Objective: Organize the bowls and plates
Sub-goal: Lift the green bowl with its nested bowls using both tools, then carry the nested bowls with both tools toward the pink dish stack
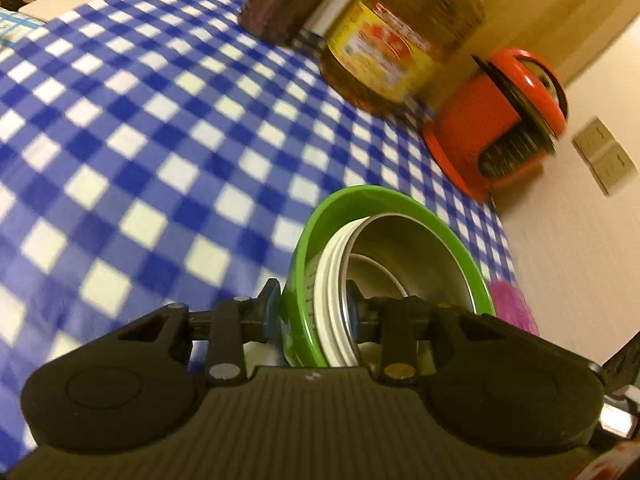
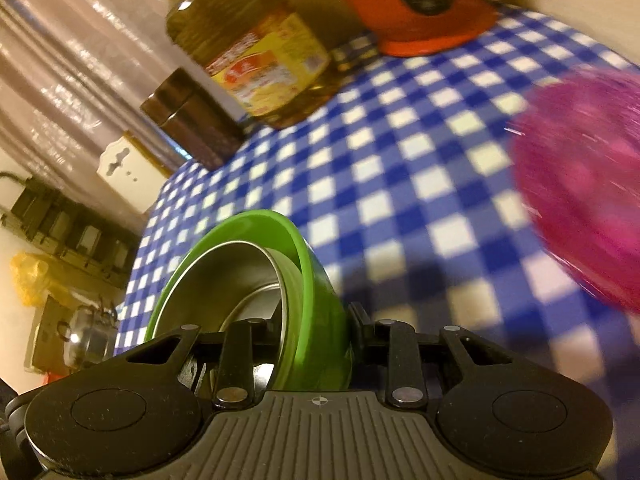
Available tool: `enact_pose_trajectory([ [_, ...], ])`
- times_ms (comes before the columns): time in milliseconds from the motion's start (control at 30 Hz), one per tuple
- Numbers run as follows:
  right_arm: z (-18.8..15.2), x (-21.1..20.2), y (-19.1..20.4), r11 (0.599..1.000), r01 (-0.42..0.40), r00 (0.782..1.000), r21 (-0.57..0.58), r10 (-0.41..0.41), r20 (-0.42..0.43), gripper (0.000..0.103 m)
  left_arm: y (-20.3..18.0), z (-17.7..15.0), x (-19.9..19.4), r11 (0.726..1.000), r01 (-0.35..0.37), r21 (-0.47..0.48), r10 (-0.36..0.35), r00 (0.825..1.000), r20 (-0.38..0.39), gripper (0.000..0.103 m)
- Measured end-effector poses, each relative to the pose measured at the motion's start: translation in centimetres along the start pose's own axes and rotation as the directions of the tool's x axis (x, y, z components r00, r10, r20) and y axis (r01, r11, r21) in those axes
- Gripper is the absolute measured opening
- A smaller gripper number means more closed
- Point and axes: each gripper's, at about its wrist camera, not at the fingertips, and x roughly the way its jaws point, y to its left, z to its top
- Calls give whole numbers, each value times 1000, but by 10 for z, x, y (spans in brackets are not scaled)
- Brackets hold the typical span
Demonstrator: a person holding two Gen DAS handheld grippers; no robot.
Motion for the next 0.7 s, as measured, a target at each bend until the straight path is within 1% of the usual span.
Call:
enact_pose_trajectory([
  [200,-22,-44,-25,998,35,999,48,-35,8,30,-20,-35,-13,999,18,28,-17,999,-44,29],
  [367,-36,-73,-40,996,52,998,66,-54,17,30,-34,-62,-23,998,31,53,-27,997,-73,29],
  [500,-44,-89,-51,994,69,997,79,-70,14,30,-44,-81,-27,997,34,64,-28,995,-99,29],
  [700,-54,-110,-64,993,80,996,92,-82,18,30,-54,-98,-32,995,46,86,-35,992,-125,29],
])
